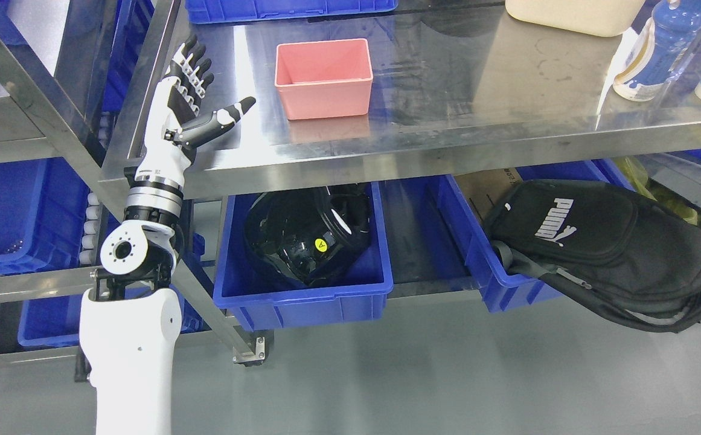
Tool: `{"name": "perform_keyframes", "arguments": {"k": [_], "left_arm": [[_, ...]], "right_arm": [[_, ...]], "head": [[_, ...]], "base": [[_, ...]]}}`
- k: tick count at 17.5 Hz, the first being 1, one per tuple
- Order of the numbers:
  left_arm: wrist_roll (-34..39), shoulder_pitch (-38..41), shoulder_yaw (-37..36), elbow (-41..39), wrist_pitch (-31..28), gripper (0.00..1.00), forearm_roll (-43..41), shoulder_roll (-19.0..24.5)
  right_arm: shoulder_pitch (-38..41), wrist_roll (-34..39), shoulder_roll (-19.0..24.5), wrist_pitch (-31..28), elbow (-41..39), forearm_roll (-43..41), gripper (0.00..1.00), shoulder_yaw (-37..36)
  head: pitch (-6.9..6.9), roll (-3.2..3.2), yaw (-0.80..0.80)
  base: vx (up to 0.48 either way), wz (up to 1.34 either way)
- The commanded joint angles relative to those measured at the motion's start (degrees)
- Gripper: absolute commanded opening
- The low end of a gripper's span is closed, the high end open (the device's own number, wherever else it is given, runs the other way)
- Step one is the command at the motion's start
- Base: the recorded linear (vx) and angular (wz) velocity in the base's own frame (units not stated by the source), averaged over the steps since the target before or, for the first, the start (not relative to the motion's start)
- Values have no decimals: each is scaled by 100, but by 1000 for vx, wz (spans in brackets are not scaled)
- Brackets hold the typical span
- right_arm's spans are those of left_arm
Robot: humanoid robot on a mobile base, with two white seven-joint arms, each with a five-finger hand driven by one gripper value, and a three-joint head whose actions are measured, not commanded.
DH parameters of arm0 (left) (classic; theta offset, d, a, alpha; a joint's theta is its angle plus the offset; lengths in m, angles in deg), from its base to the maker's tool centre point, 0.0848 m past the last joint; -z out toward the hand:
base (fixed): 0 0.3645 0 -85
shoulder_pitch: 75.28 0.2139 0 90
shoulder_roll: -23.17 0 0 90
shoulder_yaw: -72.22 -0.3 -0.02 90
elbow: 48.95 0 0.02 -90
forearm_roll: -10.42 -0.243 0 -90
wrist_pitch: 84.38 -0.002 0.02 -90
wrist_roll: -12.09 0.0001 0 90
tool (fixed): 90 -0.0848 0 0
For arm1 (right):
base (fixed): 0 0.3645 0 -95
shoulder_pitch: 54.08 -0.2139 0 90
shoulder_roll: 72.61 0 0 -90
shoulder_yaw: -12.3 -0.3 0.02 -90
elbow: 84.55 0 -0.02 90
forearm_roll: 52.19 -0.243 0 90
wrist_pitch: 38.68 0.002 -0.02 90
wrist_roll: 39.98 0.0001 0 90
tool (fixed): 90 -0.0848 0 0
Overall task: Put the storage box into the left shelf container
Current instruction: 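Reach the left hand forward toward the pink box on the shelf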
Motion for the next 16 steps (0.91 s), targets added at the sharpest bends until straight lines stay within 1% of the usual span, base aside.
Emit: {"name": "perform_keyframes", "arguments": {"k": [1, 4, 5, 6, 7, 8, 9, 10, 11, 14, 16], "left_arm": [[-47, 47, 303, -110, 10, 100, -22, 100], [-91, -84, 303, -84, 282, 100, -31, 100], [-222, -294, 294, -67, 309, 100, -31, 100], [-536, -592, 277, -14, 309, 100, -83, 199], [-966, -847, 259, 100, 301, 100, -205, 550], [-1579, -1146, 215, 318, 301, 100, -355, 919], [-2133, -1436, 163, 590, 301, 100, -469, 1158], [-2643, -1691, 93, 897, 301, 100, -644, 1308], [-2953, -1841, 40, 1135, 301, 100, -881, 1379], [-4060, -2316, -206, 1734, 301, 100, -2049, 1415], [-4501, -2527, -495, 1937, 301, 100, -2464, 1371]], "right_arm": [[44, 4, -100, 5, -100, -18, 100, 0], [44, 4, -100, 5, -100, -18, 100, 0], [44, 4, -100, 5, -100, -18, 100, 0], [44, 4, -100, 5, -100, -18, 100, 0], [44, 4, -100, 5, -100, -18, 100, 0], [44, 4, -100, 5, -100, -18, 100, 0], [44, 4, -100, 5, -100, -18, 100, 0], [44, 4, -100, 5, -100, -18, 100, 0], [44, 4, -100, 5, -100, -18, 100, 0], [44, 4, -100, 5, -100, -18, 100, 0], [44, 4, -100, 5, -100, -18, 100, 0]], "head": [[0, 0, 0], [0, 0, 0], [0, 0, 0], [0, 0, 0], [0, 0, 0], [0, 0, 0], [0, 0, 0], [0, 0, 0], [0, 0, 0], [0, 0, 0], [0, 0, 0]], "base": [[0, 0], [0, 0], [0, 0], [0, 0], [0, 0], [0, 0], [0, 0], [0, 0], [0, 0], [0, 0], [0, 0]]}}
